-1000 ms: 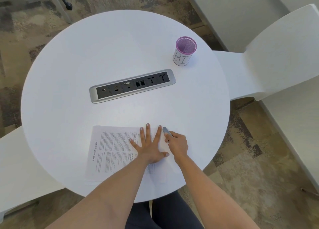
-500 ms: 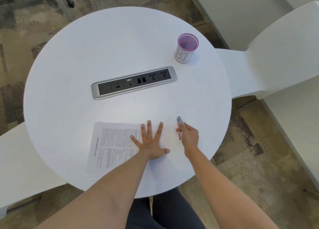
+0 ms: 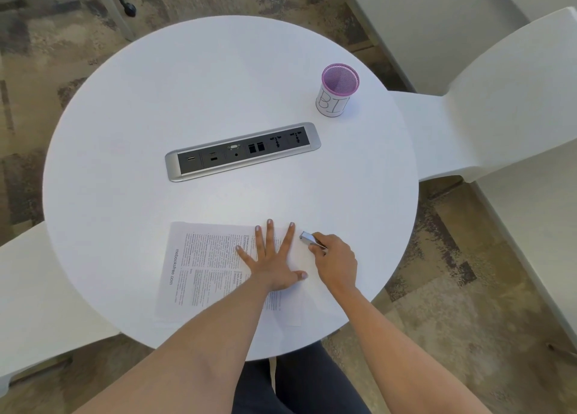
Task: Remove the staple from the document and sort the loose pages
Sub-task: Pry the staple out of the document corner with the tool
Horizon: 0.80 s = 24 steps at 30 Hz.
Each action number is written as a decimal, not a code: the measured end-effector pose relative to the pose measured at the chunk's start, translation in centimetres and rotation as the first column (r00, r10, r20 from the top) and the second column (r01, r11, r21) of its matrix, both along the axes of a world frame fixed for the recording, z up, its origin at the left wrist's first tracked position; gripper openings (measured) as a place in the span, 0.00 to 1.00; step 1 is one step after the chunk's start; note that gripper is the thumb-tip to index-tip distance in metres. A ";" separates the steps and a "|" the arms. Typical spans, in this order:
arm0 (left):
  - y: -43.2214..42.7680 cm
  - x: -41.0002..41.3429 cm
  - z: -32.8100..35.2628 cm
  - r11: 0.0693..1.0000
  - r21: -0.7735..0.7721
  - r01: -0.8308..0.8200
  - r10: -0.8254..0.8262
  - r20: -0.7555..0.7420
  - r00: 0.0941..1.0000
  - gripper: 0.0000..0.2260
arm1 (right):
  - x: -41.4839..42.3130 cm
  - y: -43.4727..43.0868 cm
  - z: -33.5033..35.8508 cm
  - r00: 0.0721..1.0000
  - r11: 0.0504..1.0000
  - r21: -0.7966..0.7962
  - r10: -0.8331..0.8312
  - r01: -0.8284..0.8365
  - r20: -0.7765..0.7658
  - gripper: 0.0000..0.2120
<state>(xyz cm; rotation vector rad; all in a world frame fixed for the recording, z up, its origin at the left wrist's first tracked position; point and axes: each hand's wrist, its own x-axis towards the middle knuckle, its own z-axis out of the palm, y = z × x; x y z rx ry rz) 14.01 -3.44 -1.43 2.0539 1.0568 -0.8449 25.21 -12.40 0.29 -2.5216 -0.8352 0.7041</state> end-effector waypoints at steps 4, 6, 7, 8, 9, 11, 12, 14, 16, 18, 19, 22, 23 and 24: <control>0.0 0.0 0.0 1.000 -0.008 0.003 -0.003 0.003 1.000 0.50 | 0.0 0.5 0.1 0.995 0.997 0.005 0.079 -0.079 0.056 0.07; 0.0 0.0 0.0 1.000 -0.005 0.000 0.000 0.005 1.000 0.51 | -0.1 0.6 0.1 0.990 0.993 0.007 0.115 -0.116 0.076 0.08; -0.1 0.0 0.0 1.000 -0.005 -0.002 0.002 0.005 1.000 0.50 | -0.1 0.7 0.1 0.989 0.992 0.004 0.124 -0.124 0.083 0.09; -0.1 0.1 0.0 1.000 -0.004 -0.002 0.002 0.004 1.000 0.50 | -0.2 0.7 0.2 0.988 0.992 0.001 0.125 -0.126 0.089 0.09; -0.1 0.1 -0.1 1.000 -0.001 -0.001 0.001 0.002 1.000 0.50 | -0.3 0.8 0.2 0.988 0.992 -0.003 0.126 -0.127 0.094 0.10; -0.1 0.0 -0.1 1.000 0.000 0.001 -0.001 -0.001 1.000 0.50 | -0.4 0.9 0.3 0.984 0.990 -0.013 0.139 -0.138 0.108 0.11; -0.1 0.1 -0.2 1.000 -0.001 0.000 0.000 -0.002 1.000 0.50 | -0.5 1.0 0.3 0.983 0.990 -0.016 0.144 -0.143 0.112 0.12; 0.0 0.1 -0.2 1.000 -0.004 -0.001 0.001 -0.002 1.000 0.51 | -0.6 1.0 0.4 0.983 0.990 -0.015 0.143 -0.142 0.115 0.12; 0.0 0.1 -0.3 1.000 -0.006 0.001 -0.001 -0.005 1.000 0.51 | -0.8 0.9 0.4 0.984 0.991 -0.016 0.137 -0.136 0.114 0.12; 0.0 0.1 -0.3 1.000 -0.006 0.000 0.000 -0.008 1.000 0.51 | -0.9 0.9 0.5 0.984 0.991 -0.020 0.136 -0.134 0.114 0.13; 0.0 0.1 -0.3 1.000 -0.005 0.000 0.000 -0.010 1.000 0.51 | -1.0 0.9 0.5 0.984 0.991 -0.019 0.135 -0.133 0.116 0.14; 0.0 0.1 -0.3 1.000 -0.002 0.000 0.000 -0.013 1.000 0.51 | -1.1 0.9 0.5 0.985 0.992 -0.006 0.123 -0.124 0.123 0.15; 0.0 0.1 -0.3 1.000 -0.001 -0.001 0.001 -0.013 1.000 0.51 | -1.1 0.9 0.5 0.986 0.993 0.001 0.116 -0.117 0.123 0.16; 0.0 0.1 -0.4 1.000 0.000 -0.002 0.002 -0.011 1.000 0.51 | -1.1 0.9 0.5 0.986 0.994 0.004 0.111 -0.112 0.123 0.16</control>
